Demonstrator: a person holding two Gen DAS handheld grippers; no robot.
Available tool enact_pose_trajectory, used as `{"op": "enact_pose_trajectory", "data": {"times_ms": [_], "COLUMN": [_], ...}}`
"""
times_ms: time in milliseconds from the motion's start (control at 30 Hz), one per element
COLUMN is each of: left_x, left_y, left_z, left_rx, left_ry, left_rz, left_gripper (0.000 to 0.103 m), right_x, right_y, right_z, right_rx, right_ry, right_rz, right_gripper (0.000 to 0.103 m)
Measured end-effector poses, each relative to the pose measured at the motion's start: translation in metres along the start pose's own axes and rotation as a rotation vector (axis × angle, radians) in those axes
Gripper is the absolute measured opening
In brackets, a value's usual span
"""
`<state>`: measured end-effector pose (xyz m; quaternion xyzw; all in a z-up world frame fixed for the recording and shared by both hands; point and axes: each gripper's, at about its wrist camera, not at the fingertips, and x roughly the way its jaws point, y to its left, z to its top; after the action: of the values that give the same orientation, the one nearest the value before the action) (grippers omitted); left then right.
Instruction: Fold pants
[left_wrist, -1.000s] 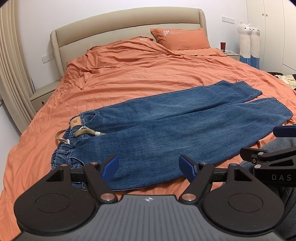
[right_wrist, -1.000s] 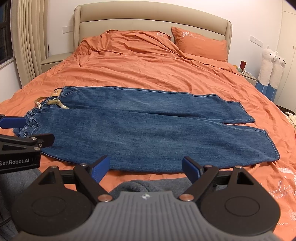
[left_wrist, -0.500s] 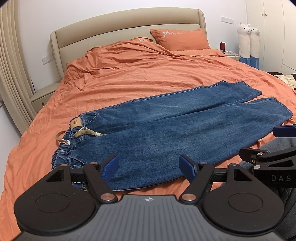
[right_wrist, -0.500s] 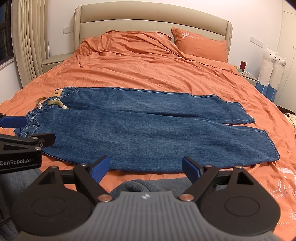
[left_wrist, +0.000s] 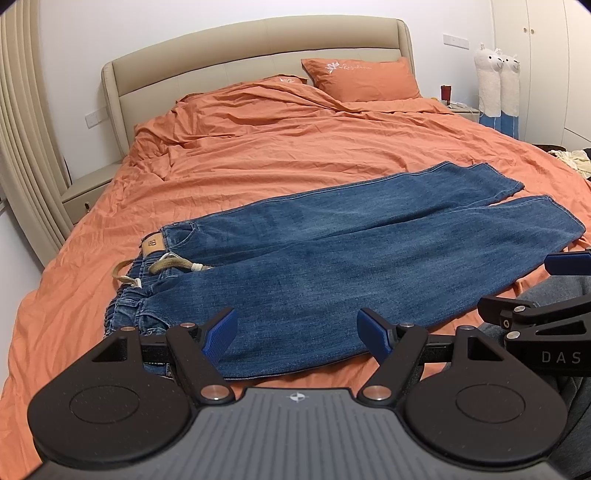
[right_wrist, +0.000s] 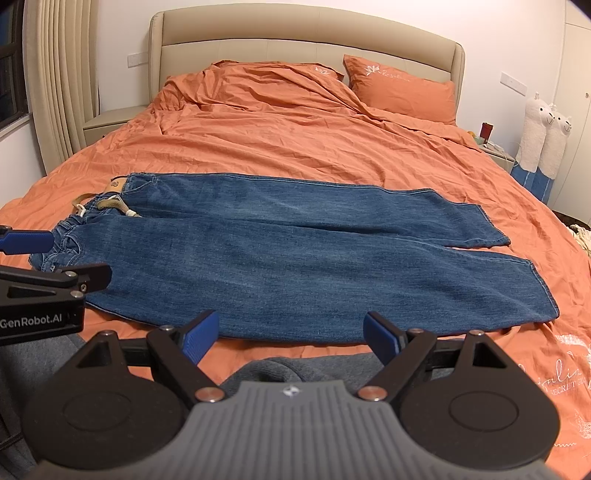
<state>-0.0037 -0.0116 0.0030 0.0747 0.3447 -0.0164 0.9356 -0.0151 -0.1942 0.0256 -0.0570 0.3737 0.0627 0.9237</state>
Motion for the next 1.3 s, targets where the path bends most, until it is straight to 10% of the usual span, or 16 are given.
{"op": "enact_pose_trajectory", "data": {"times_ms": [300, 600, 1167, 1300], "left_x": [0.004, 0.052, 0.246, 0.267], "left_y": [0.027, 0.143, 0.329, 0.340], "left_z": [0.007, 0.038, -0.007, -0.026], "left_rx": [0.001, -0.169, -0.684, -0.770], "left_ry": [0.015, 0.043, 0.272, 0.274], "left_rz": [-0.033, -0.088, -0.277, -0.464], "left_gripper": [0.075, 0.043, 0.047, 0.049], "right_x": [0.010, 0.074, 0.222, 0.233], "right_y": [-0.004, -0.055, -0.082, -0.082], "right_z": [0.003, 0.040, 0.064, 0.062], "right_rx": [-0.030, 0.061, 0.291, 0.297], "right_ry": [-0.013, -0.091, -0.019, -0.002], "right_rz": [0.055, 0.084, 0.127, 0.114], "right_gripper": [0.082, 0.082, 0.071, 0.071]}}
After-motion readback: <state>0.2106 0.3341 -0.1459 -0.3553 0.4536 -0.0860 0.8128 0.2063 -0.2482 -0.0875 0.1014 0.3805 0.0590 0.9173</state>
